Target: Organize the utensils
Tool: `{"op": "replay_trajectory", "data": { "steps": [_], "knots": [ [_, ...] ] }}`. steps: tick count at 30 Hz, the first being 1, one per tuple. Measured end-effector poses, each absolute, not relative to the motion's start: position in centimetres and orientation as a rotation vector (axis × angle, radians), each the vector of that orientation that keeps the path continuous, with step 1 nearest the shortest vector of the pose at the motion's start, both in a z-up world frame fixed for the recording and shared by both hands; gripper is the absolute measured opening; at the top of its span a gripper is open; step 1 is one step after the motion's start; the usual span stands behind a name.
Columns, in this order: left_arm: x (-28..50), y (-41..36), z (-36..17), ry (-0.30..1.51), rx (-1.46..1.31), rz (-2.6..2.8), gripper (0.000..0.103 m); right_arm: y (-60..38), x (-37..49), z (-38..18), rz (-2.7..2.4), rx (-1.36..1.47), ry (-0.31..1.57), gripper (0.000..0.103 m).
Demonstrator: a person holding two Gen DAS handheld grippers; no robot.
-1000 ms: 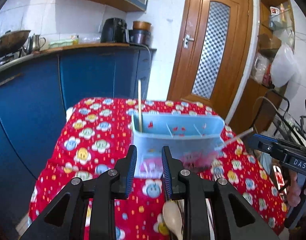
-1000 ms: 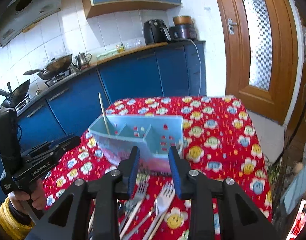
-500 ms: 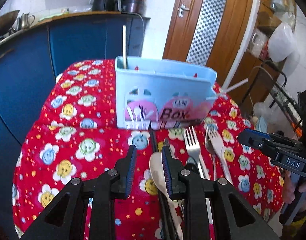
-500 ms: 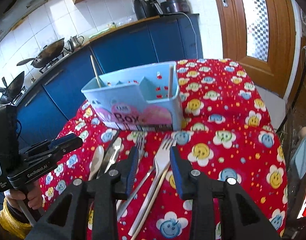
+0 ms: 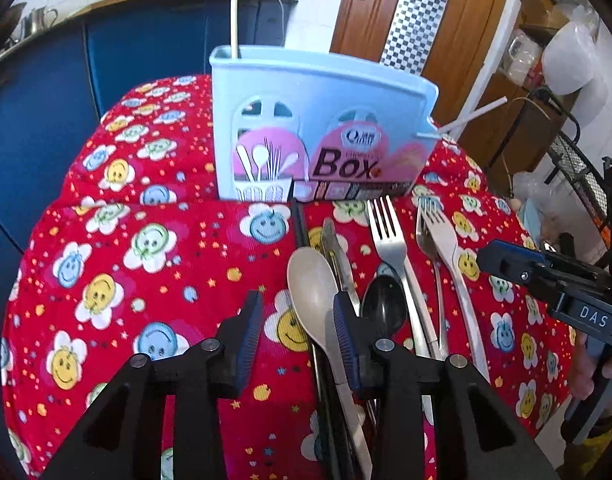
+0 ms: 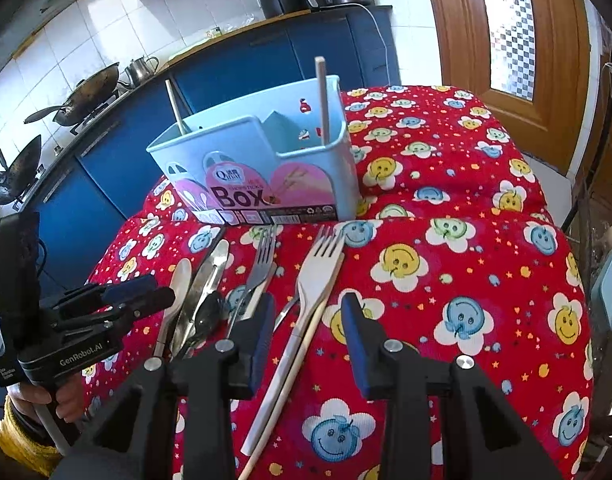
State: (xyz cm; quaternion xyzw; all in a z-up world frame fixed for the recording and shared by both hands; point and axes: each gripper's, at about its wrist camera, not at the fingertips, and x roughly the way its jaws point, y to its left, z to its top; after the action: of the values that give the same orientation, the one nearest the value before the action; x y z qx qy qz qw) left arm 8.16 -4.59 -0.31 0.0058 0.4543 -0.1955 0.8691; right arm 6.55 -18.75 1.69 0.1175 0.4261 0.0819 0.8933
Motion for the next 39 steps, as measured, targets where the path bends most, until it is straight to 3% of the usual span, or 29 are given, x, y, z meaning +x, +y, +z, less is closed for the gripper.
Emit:
{"op": "replay_trajectory", "data": {
  "steps": [10,14,32,33,36,39],
  "knots": [
    [8.7,-5.1,-1.2,0.962,0.015,-0.404,0.036,-19.0,6.6,1.1,0.166,0.25,0.895,0.037],
    [8.8,-5.2,-1.0,0.943,-0.008,-0.422,0.01,-19.1,6.6,0.9,0.165,0.249,0.901,0.037],
    [8.3,-2.0,2.7,0.787,-0.113,-0.402,0.003,-18.7,10.3,0.1,0.174,0.235,0.973,0.037],
    [8.3,-1.9,2.9,0.782,-0.117,-0.402,0.003,-18.8,10.5,-0.1,0.173,0.239,0.981,0.036],
    [8.1,-1.5,3.3,0.768,-0.128,-0.404,0.003,-19.1,11.1,-0.1,0.188,0.268,0.982,0.016],
    [8.0,-1.3,3.6,0.756,-0.137,-0.41,0.003,-19.1,10.8,0.6,0.194,0.276,0.957,0.009]
  ]
}}
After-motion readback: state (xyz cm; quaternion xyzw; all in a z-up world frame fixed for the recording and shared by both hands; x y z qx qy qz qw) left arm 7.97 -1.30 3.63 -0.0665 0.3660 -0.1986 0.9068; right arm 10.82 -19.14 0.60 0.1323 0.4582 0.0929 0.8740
